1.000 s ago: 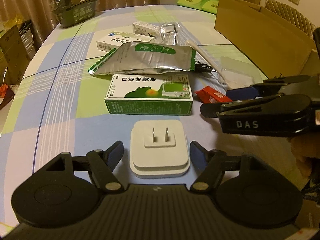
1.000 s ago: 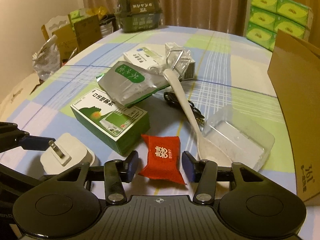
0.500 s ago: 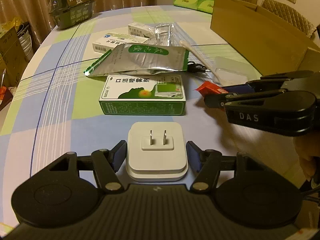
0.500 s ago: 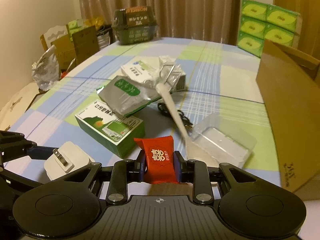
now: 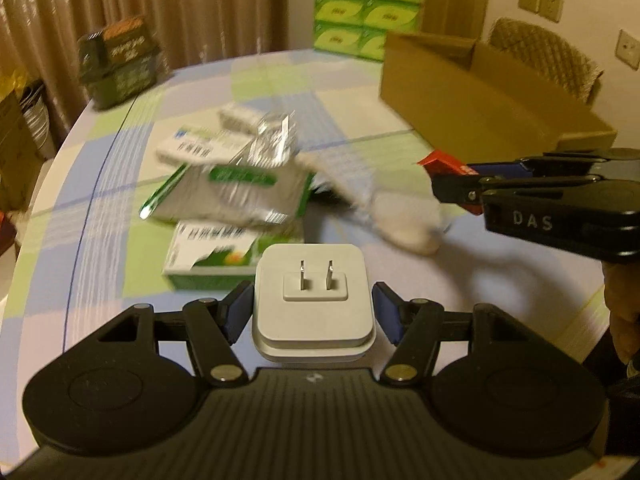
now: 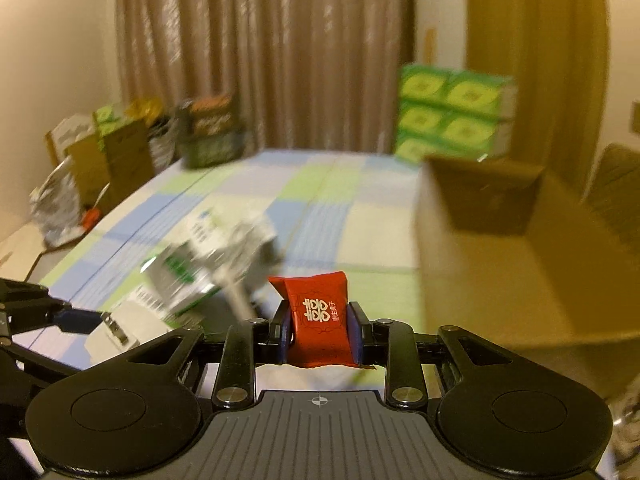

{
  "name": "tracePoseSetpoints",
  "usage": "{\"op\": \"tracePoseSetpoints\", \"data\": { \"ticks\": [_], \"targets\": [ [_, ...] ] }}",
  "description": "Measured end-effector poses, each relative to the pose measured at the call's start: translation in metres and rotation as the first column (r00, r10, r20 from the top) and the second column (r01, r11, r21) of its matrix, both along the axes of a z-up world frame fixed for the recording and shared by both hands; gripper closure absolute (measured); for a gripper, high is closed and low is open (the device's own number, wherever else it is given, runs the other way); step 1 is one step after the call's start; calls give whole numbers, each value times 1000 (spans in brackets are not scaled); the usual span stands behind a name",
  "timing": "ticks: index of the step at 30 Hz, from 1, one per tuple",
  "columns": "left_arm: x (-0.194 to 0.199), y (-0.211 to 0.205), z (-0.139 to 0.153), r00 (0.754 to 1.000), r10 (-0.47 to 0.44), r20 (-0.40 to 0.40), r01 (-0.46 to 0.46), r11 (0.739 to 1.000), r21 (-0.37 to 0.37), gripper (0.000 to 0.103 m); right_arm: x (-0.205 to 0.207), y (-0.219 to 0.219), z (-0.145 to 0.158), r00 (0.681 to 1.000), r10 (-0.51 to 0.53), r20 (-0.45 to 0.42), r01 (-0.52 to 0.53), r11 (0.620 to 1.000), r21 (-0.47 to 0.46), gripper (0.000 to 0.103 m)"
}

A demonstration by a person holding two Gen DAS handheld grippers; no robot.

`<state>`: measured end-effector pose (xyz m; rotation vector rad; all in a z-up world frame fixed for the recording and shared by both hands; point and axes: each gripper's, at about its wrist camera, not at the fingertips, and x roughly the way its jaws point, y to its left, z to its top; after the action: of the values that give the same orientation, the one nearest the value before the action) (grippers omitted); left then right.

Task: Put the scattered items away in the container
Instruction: 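Lift and carry the plug and red packet over the cardboard box with both tools, then open the left tool to drop the plug while the right tool drops the red packet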

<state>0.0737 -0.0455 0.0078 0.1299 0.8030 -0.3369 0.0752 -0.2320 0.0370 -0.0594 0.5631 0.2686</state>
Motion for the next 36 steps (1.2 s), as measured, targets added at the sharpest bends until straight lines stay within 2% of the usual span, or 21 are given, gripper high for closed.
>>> {"op": "tracePoseSetpoints", "data": {
  "ticks": [4,8,13,20,28,36],
  "targets": [
    [10,-33,20,997,-63,42,64,998,-25,43,8,-44,24,994,-99,52,99,995,-2,78],
    [27,-78,38,988,-134,82,140,987,-76,43,21,-92,36,979,-192,64,193,981,-11,78],
    [47,-135,58,969,-205,135,222,967,-126,43,34,-139,34,962,-268,46,269,963,-12,78],
    [66,-202,65,942,-286,176,308,945,-111,43,33,-176,23,952,-307,12,307,952,4,77],
    [84,-235,50,931,-333,151,348,934,-84,43,47,-190,11,946,-323,-13,323,946,40,77],
    [89,-238,44,934,-315,166,330,941,-73,42,46,-195,6,943,-331,-26,332,942,51,78]
  ]
}}
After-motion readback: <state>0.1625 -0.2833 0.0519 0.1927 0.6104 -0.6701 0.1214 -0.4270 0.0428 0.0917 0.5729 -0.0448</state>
